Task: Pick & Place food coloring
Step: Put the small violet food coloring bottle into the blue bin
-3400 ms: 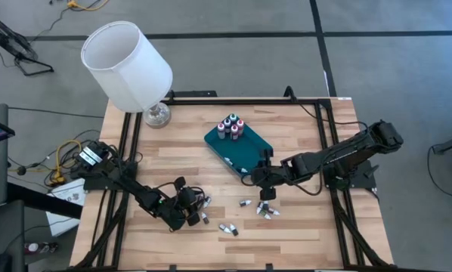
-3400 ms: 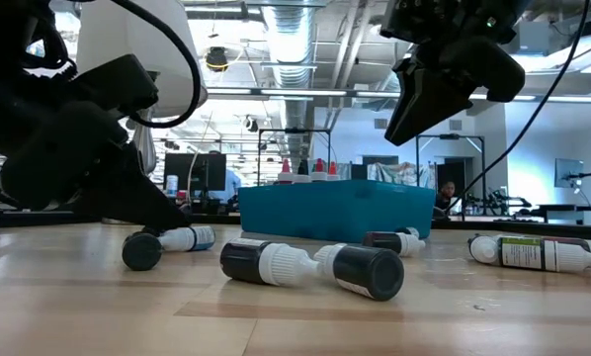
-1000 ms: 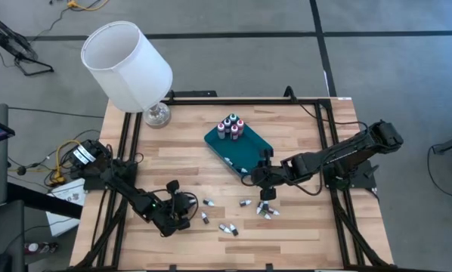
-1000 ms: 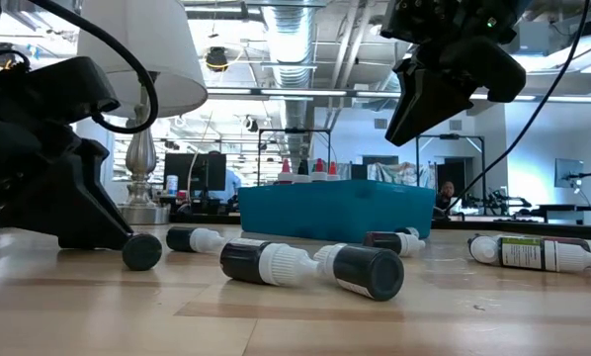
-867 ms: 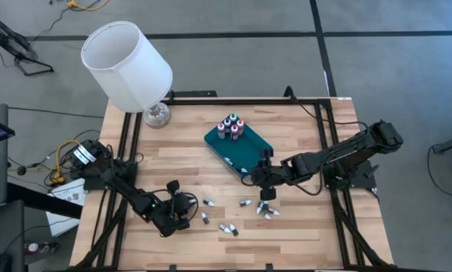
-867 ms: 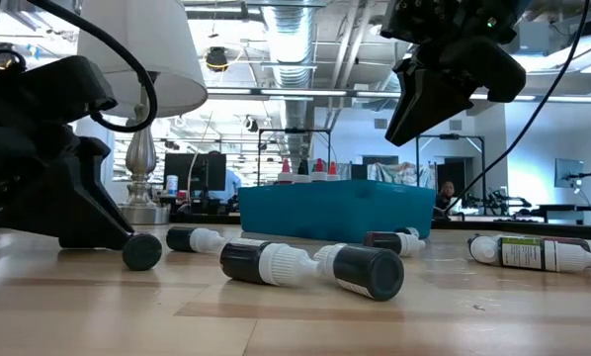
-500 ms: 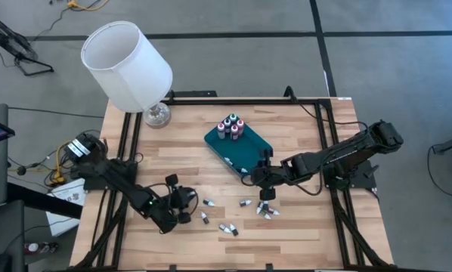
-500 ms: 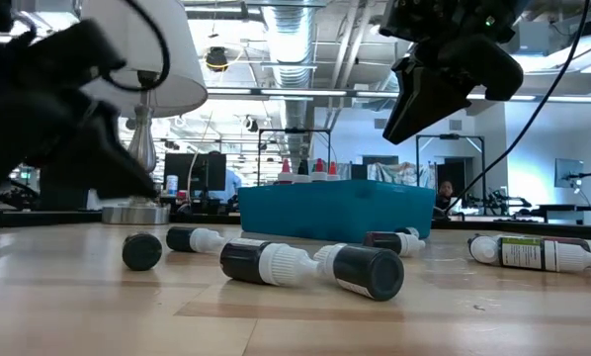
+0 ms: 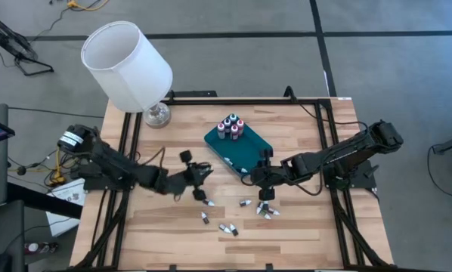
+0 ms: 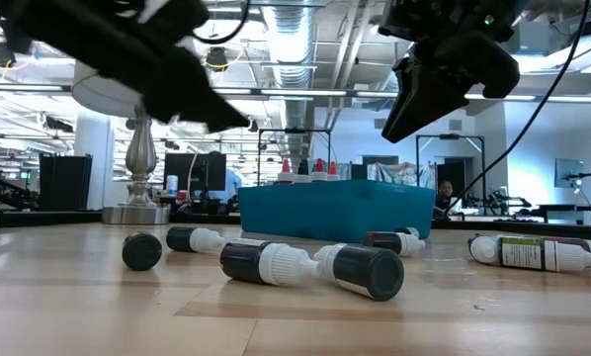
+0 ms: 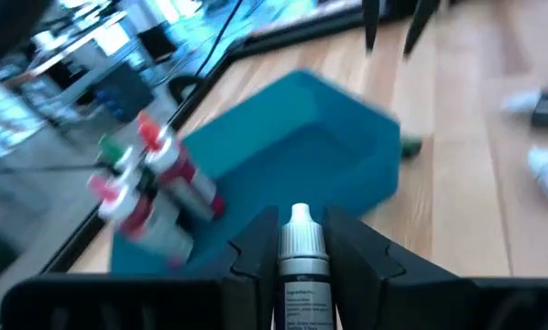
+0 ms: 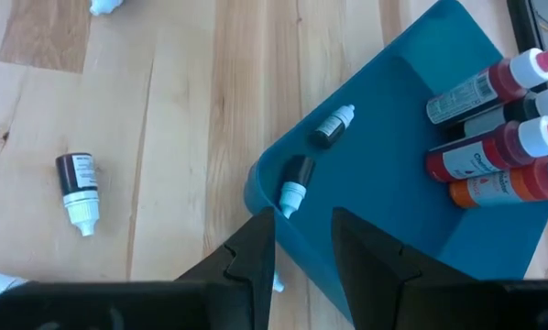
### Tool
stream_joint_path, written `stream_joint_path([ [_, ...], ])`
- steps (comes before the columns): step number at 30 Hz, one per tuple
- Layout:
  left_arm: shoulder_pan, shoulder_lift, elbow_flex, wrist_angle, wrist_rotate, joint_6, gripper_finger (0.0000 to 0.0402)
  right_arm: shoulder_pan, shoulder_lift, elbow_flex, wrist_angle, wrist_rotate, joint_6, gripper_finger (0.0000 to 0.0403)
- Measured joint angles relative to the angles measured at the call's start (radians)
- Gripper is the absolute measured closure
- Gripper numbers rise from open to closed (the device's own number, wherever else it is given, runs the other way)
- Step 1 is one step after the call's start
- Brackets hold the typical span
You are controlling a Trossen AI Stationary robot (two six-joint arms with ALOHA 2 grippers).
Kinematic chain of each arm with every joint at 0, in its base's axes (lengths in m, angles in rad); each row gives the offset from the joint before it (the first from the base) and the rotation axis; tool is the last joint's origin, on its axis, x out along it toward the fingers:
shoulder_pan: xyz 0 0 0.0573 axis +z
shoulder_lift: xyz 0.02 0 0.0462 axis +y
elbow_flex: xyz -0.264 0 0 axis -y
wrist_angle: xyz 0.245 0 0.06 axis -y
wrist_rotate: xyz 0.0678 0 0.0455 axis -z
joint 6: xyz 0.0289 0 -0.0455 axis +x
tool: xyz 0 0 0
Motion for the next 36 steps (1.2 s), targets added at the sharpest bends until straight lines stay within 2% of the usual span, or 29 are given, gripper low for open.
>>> stream_joint_path([
  [3,0.089,0.000,0.000,0.085,0.150,0.069,0.0329,0.005,0.000,0.000,0.000,0.000,0.022,0.0301],
  [9,0.231,0.000,0.000,0.149,0.371,0.114,0.0329,0.024,0.000,0.000,-0.001,0.000,0.061,0.0301],
  [15,0.314,0.000,0.000,0.155,0.477,0.133,0.0329,0.049,0.000,0.000,0.000,0.001,0.112,0.0301],
  [23,0.362,0.000,0.001,0.219,0.602,0.207,0.0329,0.091,0.000,0.000,0.021,0.002,0.190,0.0301],
  [36,0.450,0.013,0.001,0.275,0.814,0.270,0.0329,0.203,0.000,0.000,0.193,0.004,0.201,0.0301],
])
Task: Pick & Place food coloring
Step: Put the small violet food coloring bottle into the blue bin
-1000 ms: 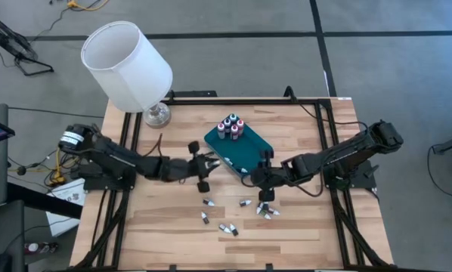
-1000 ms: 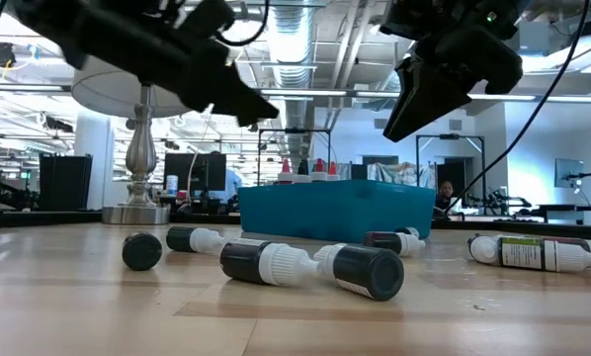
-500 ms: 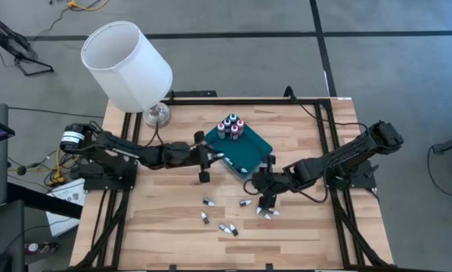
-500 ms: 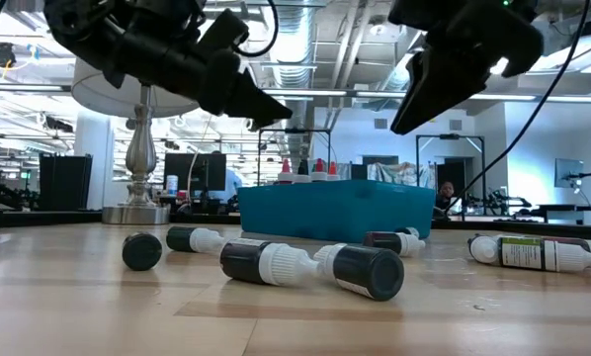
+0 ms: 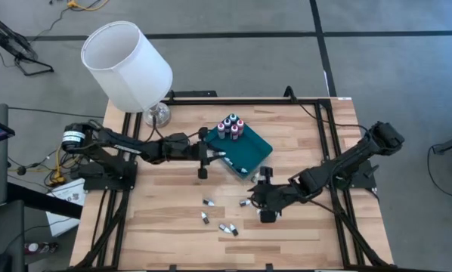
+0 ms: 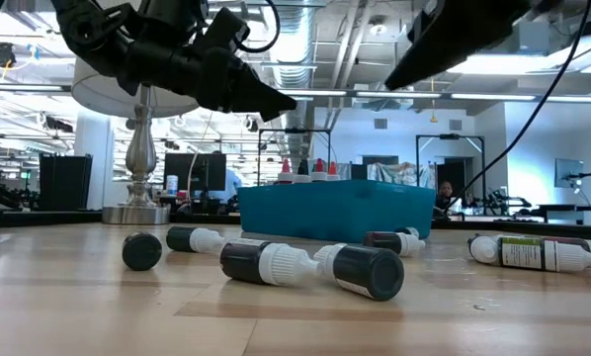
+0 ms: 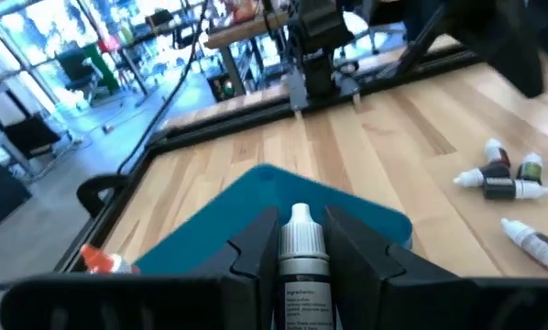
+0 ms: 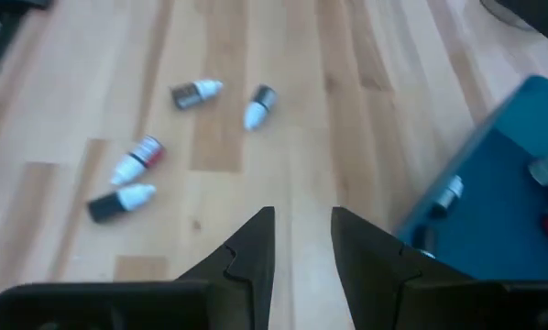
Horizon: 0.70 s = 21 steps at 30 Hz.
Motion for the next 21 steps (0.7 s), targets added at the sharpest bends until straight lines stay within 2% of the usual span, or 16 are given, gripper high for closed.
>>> stream_joint_path([
  [4,0.018,0.085,0.013,0.100,0.042,0.008,0.0329,0.021,0.000,0.000,0.040,0.000,-0.005,0.0301],
  [10,0.046,0.221,0.101,0.105,0.043,0.003,0.0329,0.039,0.000,0.000,0.055,0.001,-0.008,0.0301],
  [15,0.048,0.325,0.206,0.061,0.065,-0.025,0.0329,0.039,0.000,0.000,0.055,0.001,-0.016,0.0301],
  [21,0.048,0.416,0.329,-0.067,0.065,-0.055,0.0328,0.043,0.000,0.000,0.052,0.001,-0.017,0.0301],
])
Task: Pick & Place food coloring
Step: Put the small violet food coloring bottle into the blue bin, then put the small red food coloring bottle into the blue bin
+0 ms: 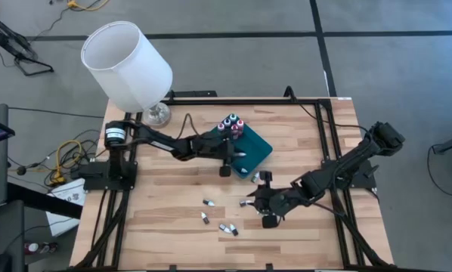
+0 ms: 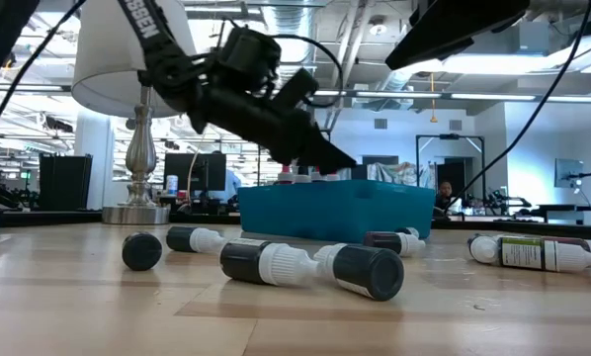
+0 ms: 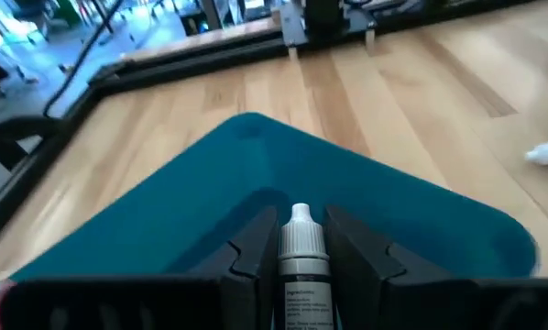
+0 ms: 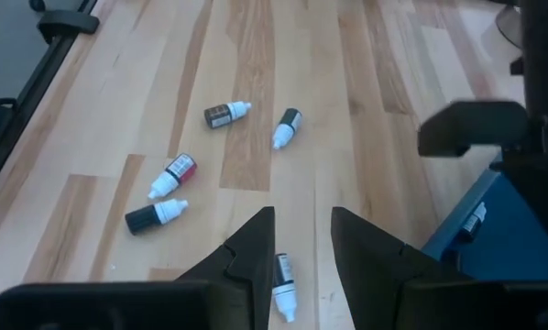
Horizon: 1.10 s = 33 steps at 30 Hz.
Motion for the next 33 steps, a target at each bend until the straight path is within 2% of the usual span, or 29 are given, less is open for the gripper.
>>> stream_joint_path([
  [7,-0.011,0.013,0.043,-0.092,0.000,-0.005,0.0314,0.009,0.000,0.000,-0.014,0.000,-0.001,0.0301],
  [18,-0.018,0.007,0.043,-0.137,-0.001,-0.002,0.0257,0.008,0.000,0.000,-0.026,-0.001,0.007,0.0301],
  [24,-0.043,-0.085,0.042,-0.291,-0.004,0.026,0.0253,0.031,0.003,0.000,-0.136,0.013,0.195,0.0301],
  [30,-0.109,-0.216,0.039,-0.515,-0.003,0.040,0.0253,0.123,0.008,0.000,-0.260,0.122,0.420,0.0301],
  [33,-0.153,-0.251,0.037,-0.581,-0.003,0.046,0.0253,0.206,0.008,0.000,-0.268,0.215,0.502,0.0301],
])
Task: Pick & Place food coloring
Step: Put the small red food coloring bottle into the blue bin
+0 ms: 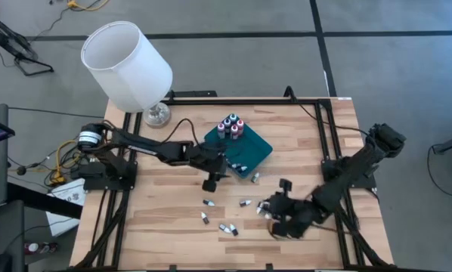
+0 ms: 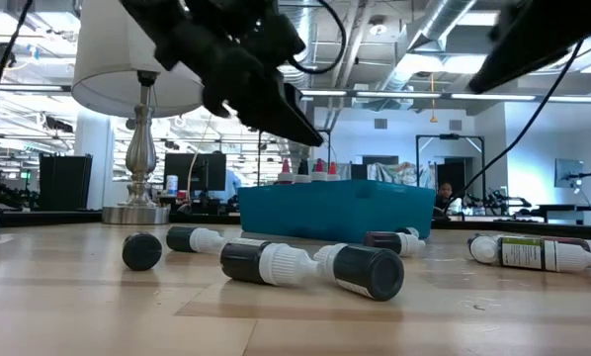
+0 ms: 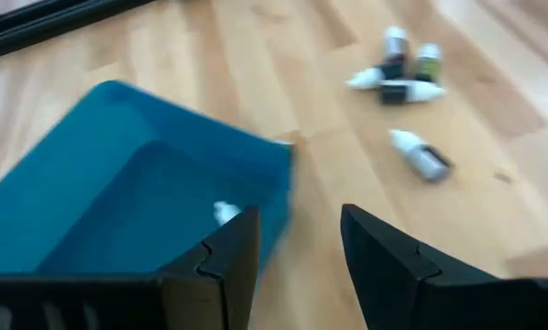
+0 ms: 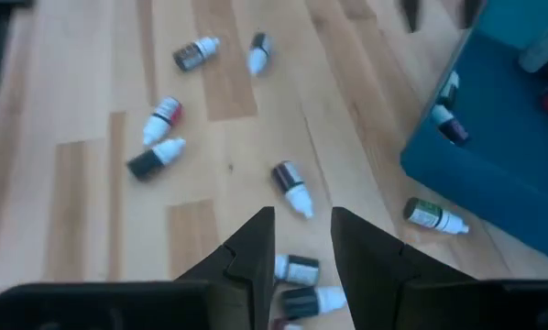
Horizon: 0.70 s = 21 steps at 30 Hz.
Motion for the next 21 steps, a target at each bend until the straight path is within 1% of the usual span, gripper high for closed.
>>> stream_joint_path([
  [6,-0.077,-0.016,-0.001,-0.033,0.003,0.013,0.0253,0.177,0.096,0.001,-0.003,0.168,0.165,0.0301],
  [10,-0.114,-0.016,-0.001,-0.035,0.003,0.011,0.0253,0.265,0.193,-0.002,-0.039,0.240,0.324,0.0301],
  [16,-0.183,-0.015,-0.001,-0.044,0.003,-0.015,0.0253,0.346,0.331,-0.001,-0.140,0.355,0.594,0.0301],
  [21,-0.252,-0.015,-0.001,-0.047,0.002,-0.045,0.0253,0.378,0.423,-0.001,-0.249,0.368,0.833,0.0301],
])
